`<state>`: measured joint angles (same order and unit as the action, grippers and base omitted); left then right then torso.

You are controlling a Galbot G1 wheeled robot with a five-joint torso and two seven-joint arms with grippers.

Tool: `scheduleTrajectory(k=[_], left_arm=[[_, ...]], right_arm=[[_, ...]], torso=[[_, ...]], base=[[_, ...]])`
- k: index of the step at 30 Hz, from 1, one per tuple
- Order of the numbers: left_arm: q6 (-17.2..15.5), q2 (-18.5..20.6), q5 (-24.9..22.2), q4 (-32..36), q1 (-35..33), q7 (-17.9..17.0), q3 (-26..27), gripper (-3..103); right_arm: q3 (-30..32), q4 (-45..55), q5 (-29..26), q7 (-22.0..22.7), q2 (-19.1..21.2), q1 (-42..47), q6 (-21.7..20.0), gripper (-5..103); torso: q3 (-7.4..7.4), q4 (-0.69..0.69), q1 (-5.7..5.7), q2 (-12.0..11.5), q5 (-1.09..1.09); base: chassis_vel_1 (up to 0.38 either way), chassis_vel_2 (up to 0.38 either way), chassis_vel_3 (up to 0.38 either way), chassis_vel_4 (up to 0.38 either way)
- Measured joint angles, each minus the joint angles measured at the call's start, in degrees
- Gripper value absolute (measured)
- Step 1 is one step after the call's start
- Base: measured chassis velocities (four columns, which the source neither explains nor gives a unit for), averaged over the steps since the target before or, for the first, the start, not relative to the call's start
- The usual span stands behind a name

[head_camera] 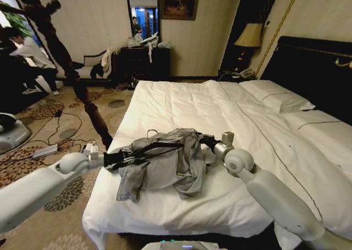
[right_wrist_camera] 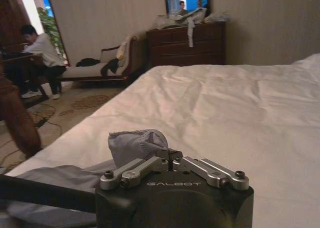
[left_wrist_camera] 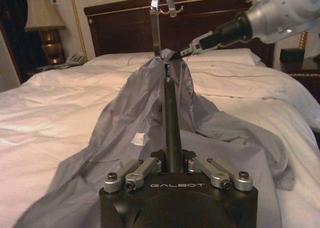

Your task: Pick up the clothes from the bed and hang them on the clothes hanger.

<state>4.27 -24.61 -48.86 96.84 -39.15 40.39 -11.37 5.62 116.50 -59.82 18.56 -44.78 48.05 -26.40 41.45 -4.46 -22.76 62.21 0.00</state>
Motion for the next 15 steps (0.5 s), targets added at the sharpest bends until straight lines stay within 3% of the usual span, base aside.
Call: scheduleTrajectory(k=[6,15], left_arm=[[-1.8,-3.8,-1.5,-0.6,2.4,-1.5,-4.5,17],[-2.9,-5.7,-2.1,-1.2,4.8,-2.2,-7.0,17]], right_arm=[[-0.9,0.8,-0.3,0.2,0.1,-0.4,-0.3,0],[-1.4,1.5,-1.4,0.3,0.8,-1.6,-0.7,0]], torso=[[0.0,0.0,0.0,0.0,-0.01],[0.0,0.01,0.0,0.0,0.0]], base=[[0.0,0.0,0.0,0.0],[0.0,0.0,0.0,0.0]])
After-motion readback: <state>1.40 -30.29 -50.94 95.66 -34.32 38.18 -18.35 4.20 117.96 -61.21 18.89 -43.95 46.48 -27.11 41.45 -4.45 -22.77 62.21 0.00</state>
